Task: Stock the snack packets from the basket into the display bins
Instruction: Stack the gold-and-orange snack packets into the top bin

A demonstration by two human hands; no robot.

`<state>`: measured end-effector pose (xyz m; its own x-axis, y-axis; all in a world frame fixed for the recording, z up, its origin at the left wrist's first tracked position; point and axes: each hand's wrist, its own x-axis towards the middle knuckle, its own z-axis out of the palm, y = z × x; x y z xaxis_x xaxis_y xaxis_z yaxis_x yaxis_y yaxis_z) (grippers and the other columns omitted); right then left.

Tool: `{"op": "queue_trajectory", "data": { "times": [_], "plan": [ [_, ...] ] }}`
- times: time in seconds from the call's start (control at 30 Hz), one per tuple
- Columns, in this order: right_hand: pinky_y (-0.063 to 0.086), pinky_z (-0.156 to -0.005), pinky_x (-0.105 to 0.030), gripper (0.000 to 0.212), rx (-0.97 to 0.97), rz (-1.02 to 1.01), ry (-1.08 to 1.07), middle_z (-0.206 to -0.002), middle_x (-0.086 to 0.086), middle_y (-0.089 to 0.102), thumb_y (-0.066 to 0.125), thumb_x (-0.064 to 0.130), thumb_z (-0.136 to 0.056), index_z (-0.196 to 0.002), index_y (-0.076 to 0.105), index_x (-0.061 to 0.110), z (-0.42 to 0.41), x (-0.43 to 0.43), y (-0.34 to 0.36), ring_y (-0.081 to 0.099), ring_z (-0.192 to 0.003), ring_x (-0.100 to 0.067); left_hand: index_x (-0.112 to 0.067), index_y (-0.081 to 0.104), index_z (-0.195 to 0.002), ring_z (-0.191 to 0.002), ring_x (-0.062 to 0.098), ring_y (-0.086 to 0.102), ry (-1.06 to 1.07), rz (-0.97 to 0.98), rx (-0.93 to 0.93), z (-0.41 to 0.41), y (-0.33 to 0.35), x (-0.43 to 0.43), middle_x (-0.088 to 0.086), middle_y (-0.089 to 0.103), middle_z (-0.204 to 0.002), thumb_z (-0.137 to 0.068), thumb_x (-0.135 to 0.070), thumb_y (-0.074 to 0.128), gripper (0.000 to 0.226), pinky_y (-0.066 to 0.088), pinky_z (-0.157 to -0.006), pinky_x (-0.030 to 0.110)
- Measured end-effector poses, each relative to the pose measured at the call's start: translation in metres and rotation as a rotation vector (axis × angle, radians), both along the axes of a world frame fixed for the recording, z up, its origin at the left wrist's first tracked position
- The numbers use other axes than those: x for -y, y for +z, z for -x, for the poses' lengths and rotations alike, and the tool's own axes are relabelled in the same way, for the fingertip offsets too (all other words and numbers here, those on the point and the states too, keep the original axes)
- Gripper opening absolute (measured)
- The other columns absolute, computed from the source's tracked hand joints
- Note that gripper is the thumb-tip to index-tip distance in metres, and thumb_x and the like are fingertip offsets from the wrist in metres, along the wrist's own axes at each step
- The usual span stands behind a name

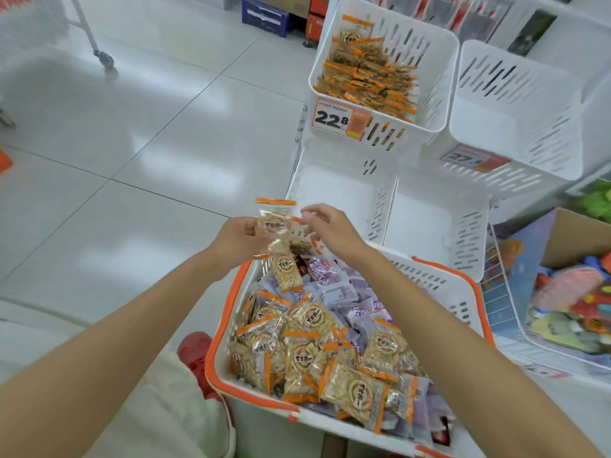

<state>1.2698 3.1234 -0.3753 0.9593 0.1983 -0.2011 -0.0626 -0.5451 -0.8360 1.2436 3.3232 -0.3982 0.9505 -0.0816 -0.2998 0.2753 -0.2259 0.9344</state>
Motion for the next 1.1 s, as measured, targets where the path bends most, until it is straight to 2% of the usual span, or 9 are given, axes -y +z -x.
{"op": "queue_trajectory", "data": {
  "times": [0.07, 0.2, 0.3, 0.53, 0.67, 0.8, 0.87, 0.93, 1.1],
  "plan": [
    [0.05, -0.09, -0.048, 0.031, -0.142, 0.191, -0.016, -0.098, -0.017, 0.065, 0.052, 0.029, -0.099, -0.107, 0.062, 0.001, 0.001, -0.004, -0.04, 0.062, -0.088, -0.03, 0.005, 0.066, -0.1, -0.083, 0.024, 0.061, 0.127, 0.014, -0.032, -0.001, -0.008, -0.013, 0.017, 0.067, -0.093, -0.089, -0.01, 0.07, 0.019, 0.055, -0.088, 0.048],
    [0.041, -0.062, -0.031, 0.015, -0.245, 0.306, 0.001, -0.084, -0.006, 0.055, 0.064, 0.021, -0.092, -0.087, 0.056, 0.009, 0.026, -0.024, -0.098, 0.052, -0.073, -0.019, -0.017, 0.068, -0.104, -0.099, 0.03, 0.068, 0.168, 0.076, -0.07, 0.003, -0.013, -0.021, 0.011, 0.071, -0.106, -0.091, -0.01, 0.067, 0.014, 0.056, -0.092, 0.047],
    [0.039, -0.062, -0.032, 0.02, -0.187, 0.288, -0.051, -0.069, -0.001, 0.048, 0.067, 0.014, -0.089, -0.078, 0.051, 0.011, 0.027, -0.016, -0.096, 0.045, -0.062, -0.016, -0.014, 0.065, -0.112, -0.102, 0.03, 0.069, 0.182, 0.094, -0.104, 0.004, -0.017, -0.022, 0.011, 0.071, -0.109, -0.094, -0.012, 0.064, 0.019, 0.055, -0.093, 0.046],
    [0.05, -0.069, -0.023, 0.024, -0.148, -0.248, -0.093, -0.091, -0.001, 0.066, 0.076, 0.018, -0.085, -0.101, 0.062, 0.009, 0.022, 0.009, -0.02, 0.062, -0.081, -0.011, -0.016, 0.063, -0.116, -0.104, 0.02, 0.067, -0.03, 0.261, -0.184, 0.015, -0.006, 0.015, 0.006, 0.069, -0.113, -0.094, -0.029, 0.063, 0.026, 0.056, -0.091, 0.037],
    [0.052, -0.078, -0.02, 0.034, -0.152, -0.124, 0.027, -0.101, 0.001, 0.067, 0.073, 0.02, -0.087, -0.119, 0.064, 0.011, 0.038, 0.016, -0.016, 0.063, -0.089, -0.008, -0.009, 0.061, -0.112, -0.078, 0.011, 0.068, -0.029, 0.347, -0.237, 0.02, -0.004, 0.025, 0.0, 0.068, -0.094, -0.094, -0.007, 0.063, 0.019, 0.061, -0.077, 0.04],
    [0.044, -0.097, -0.032, 0.062, -0.38, 0.313, 0.17, -0.138, -0.01, 0.052, 0.065, 0.028, -0.094, -0.146, 0.039, 0.009, 0.061, 0.036, -0.057, 0.053, -0.124, -0.029, -0.012, 0.057, -0.122, -0.096, 0.023, 0.067, 0.033, 0.371, -0.259, 0.019, -0.006, 0.015, 0.009, 0.067, -0.114, -0.095, -0.007, 0.061, 0.027, 0.061, -0.077, 0.042],
    [0.045, -0.083, -0.029, 0.037, -0.476, 0.408, 0.216, -0.117, -0.005, 0.057, 0.068, 0.025, -0.093, -0.126, 0.053, 0.016, 0.076, 0.037, -0.079, 0.059, -0.102, -0.022, -0.013, 0.057, -0.122, -0.093, 0.021, 0.065, 0.04, 0.372, -0.273, 0.022, -0.005, 0.014, 0.009, 0.066, -0.114, -0.096, -0.007, 0.06, 0.027, 0.06, -0.077, 0.042],
    [0.035, -0.064, -0.028, 0.019, -0.447, 0.382, 0.184, -0.08, 0.0, 0.041, 0.069, 0.016, -0.091, -0.088, 0.05, 0.016, 0.083, 0.038, -0.085, 0.041, -0.065, -0.014, -0.013, 0.056, -0.123, -0.097, 0.023, 0.064, 0.046, 0.381, -0.28, 0.025, -0.005, 0.013, 0.01, 0.065, -0.117, -0.096, -0.007, 0.059, 0.028, 0.06, -0.076, 0.042],
    [0.055, -0.08, -0.035, 0.032, -0.117, 0.028, -0.131, -0.1, -0.002, 0.056, 0.071, 0.019, -0.089, -0.118, 0.057, 0.012, 0.056, 0.05, -0.024, 0.058, -0.084, -0.015, -0.017, 0.056, -0.118, -0.102, 0.024, 0.067, 0.062, 0.379, -0.277, 0.025, 0.0, 0.016, 0.008, 0.068, -0.116, -0.097, -0.005, 0.056, 0.024, 0.058, -0.086, 0.043]
  ]
}}
